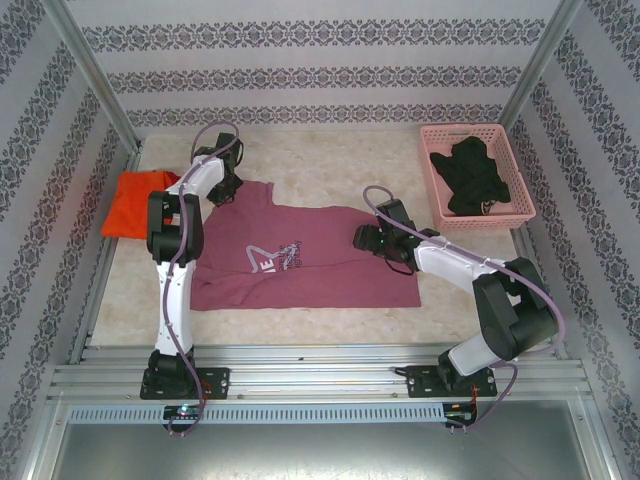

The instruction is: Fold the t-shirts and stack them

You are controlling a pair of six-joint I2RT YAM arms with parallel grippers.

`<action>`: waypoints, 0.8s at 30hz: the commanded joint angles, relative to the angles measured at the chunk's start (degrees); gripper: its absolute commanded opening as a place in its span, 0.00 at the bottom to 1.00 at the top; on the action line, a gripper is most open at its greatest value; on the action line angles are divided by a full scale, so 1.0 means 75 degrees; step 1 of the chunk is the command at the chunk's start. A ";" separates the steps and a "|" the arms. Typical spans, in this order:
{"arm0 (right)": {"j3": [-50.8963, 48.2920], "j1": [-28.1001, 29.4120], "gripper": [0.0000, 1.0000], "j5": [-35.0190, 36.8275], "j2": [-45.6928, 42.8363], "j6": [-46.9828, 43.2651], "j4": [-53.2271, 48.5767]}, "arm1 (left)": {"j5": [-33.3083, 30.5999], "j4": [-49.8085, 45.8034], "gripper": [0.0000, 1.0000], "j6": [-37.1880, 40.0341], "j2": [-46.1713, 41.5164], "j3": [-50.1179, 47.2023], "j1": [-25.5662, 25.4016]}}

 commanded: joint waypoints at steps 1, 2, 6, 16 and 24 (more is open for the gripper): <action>0.0633 -0.0225 0.66 0.1110 0.0230 0.0245 -0.0597 | 0.0295 -0.0159 0.03 0.0165 -0.0033 -0.0654 0.0104; 0.0831 -0.0289 0.65 0.1353 0.0371 0.0318 -0.0723 | 0.0346 -0.0048 0.02 0.0183 -0.0172 -0.0811 0.0110; 0.1577 -0.0579 0.60 0.1987 0.1124 0.0601 -0.0991 | 0.0542 0.0353 0.00 0.0221 -0.0699 -0.1342 0.0107; 0.3481 -0.0971 0.51 0.1957 0.3091 0.0590 -0.1662 | 0.0638 0.0949 0.00 0.0362 -0.1615 -0.2317 0.0139; 0.3133 -0.1091 0.53 0.0667 0.3186 -0.0406 -0.1647 | 0.0796 0.1112 0.00 0.0389 -0.1652 -0.2513 0.0186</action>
